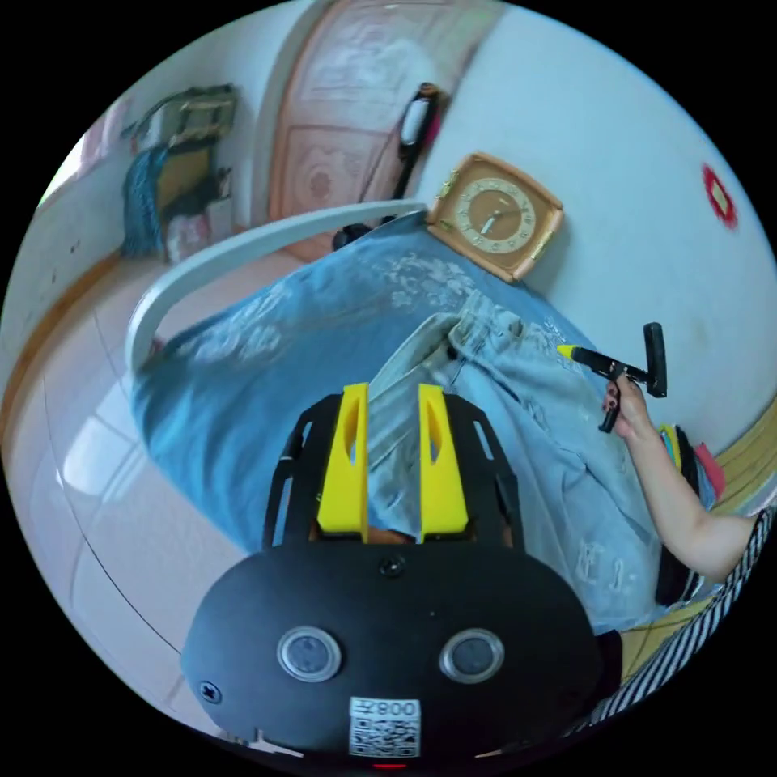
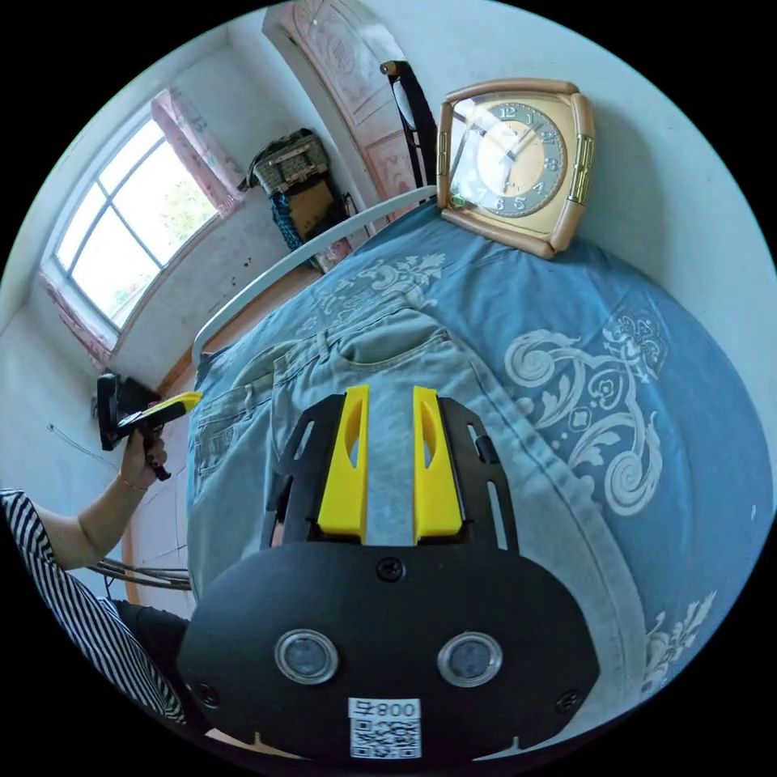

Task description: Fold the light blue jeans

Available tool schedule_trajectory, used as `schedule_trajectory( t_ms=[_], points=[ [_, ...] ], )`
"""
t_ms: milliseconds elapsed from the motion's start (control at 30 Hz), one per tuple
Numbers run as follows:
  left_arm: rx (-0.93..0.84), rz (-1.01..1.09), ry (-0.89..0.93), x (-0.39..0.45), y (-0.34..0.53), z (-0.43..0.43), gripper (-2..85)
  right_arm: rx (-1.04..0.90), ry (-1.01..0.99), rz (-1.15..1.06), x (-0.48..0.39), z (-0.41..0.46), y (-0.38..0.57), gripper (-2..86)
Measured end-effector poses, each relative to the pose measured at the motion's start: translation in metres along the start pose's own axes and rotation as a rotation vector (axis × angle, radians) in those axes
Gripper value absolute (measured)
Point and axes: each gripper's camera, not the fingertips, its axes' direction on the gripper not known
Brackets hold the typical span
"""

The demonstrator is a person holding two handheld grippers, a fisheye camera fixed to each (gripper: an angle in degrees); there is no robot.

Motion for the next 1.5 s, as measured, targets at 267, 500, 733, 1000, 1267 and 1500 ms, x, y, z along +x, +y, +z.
schedule_trajectory(
  t_ms=[267, 500, 733, 1000, 1267, 1500],
  points=[
    [0.002, -0.238, 0.229, -0.079, 0.066, -0.004, 13.1, -0.091, 0.117, -0.088, -0.004, 0.020, -0.047, 9.9],
    [0.006, -0.265, 0.159, -0.104, 0.091, 0.000, 8.8, -0.177, 0.141, -0.071, -0.007, 0.027, -0.036, 7.7],
    [0.147, -0.253, 0.452, -0.129, 0.102, -0.022, 3.3, 0.038, 0.202, -0.132, -0.037, -0.047, -0.005, 3.1],
    [0.019, -0.180, 0.203, -0.142, 0.113, 0.001, 4.2, -0.112, 0.263, -0.050, -0.029, -0.065, 0.043, 4.2],
    [0.030, -0.295, 0.346, -0.179, 0.133, 0.010, 4.9, 0.057, 0.034, -0.049, -0.057, -0.175, 0.139, 7.0],
    [-0.021, -0.237, 0.286, -0.180, 0.130, 0.013, 5.3, -0.273, -0.021, -0.093, -0.084, -0.183, 0.248, 1.1]
  ],
)
